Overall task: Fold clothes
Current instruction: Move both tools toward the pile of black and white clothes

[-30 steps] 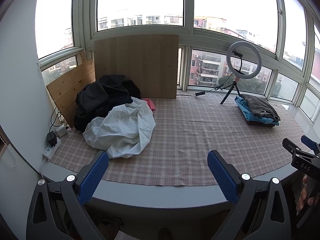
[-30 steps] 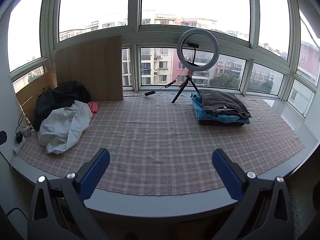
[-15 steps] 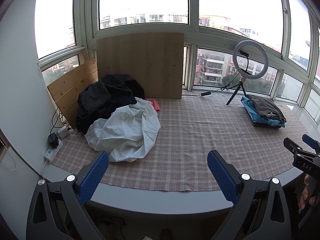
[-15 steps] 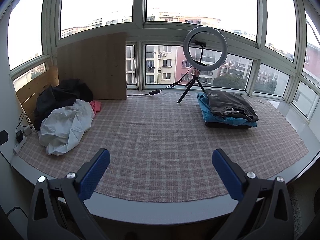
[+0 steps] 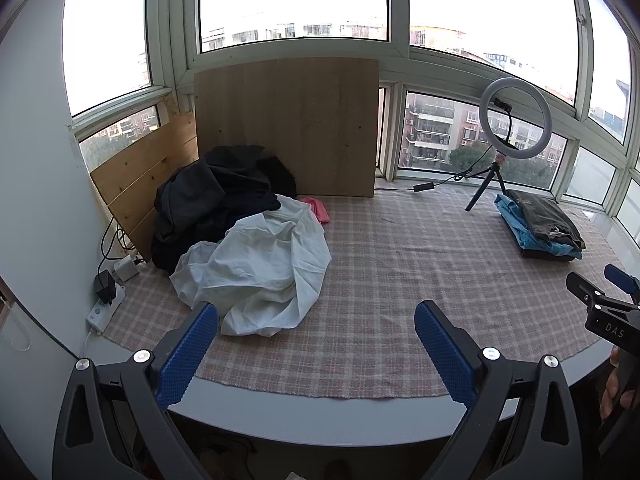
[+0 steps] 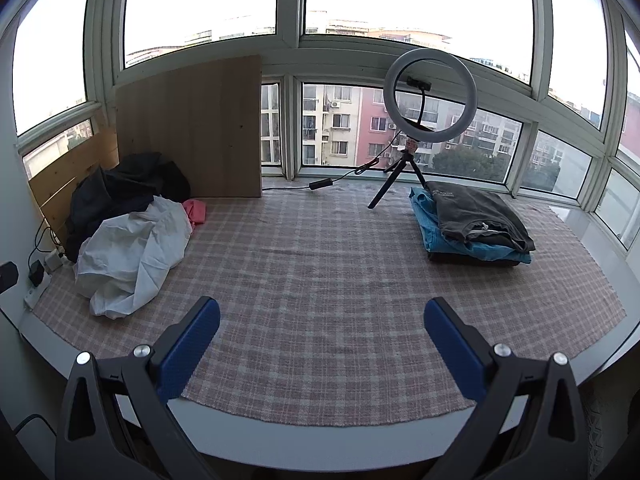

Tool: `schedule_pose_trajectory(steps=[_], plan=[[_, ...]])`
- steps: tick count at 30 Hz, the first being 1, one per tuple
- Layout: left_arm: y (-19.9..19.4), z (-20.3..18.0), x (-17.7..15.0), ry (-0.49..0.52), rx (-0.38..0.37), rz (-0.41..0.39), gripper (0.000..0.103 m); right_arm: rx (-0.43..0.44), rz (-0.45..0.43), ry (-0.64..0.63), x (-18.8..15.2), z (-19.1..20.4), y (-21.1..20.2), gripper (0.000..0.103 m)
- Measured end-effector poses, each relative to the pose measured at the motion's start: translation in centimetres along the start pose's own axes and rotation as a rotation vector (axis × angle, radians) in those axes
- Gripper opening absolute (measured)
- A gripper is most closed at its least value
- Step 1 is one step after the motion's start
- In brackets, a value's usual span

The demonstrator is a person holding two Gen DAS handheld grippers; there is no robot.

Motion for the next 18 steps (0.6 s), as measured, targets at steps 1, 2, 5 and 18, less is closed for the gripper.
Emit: schedule_pose_trajectory(steps=[1, 2, 5, 18], plan=[[0.2, 0.2, 0.2, -0.002, 0.001, 0.0, 0.099, 0.002, 0.001, -0.002, 0.2, 0.2, 0.3, 0.103], [0.5, 0.4, 0.4, -0.005, 0.003, -0.001, 0.099, 0.004, 0.003, -0.006, 0.4, 0.4, 0.5, 0.103], [1.3, 1.1, 1.0, -0.016, 0.006, -0.003, 0.099, 0.008, 0.005, -0.017, 1.2, 1.0, 1.3, 0.103], [4.5, 6.5, 3.4, -0.059, 0.064, -0.009, 0.099, 0.053, 0.011, -0.073, 4.3, 5.8, 5.0, 0.103]])
Point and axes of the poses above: each gripper's, at about its wrist camera, not at the fingertips, and y roughly the way its jaws point, z to its left, x to its top, the point moved 3 cm from there along y, roughly the way its jaws point, and after that the axes turned 5 degrees about -y, right-handed, at the moved point
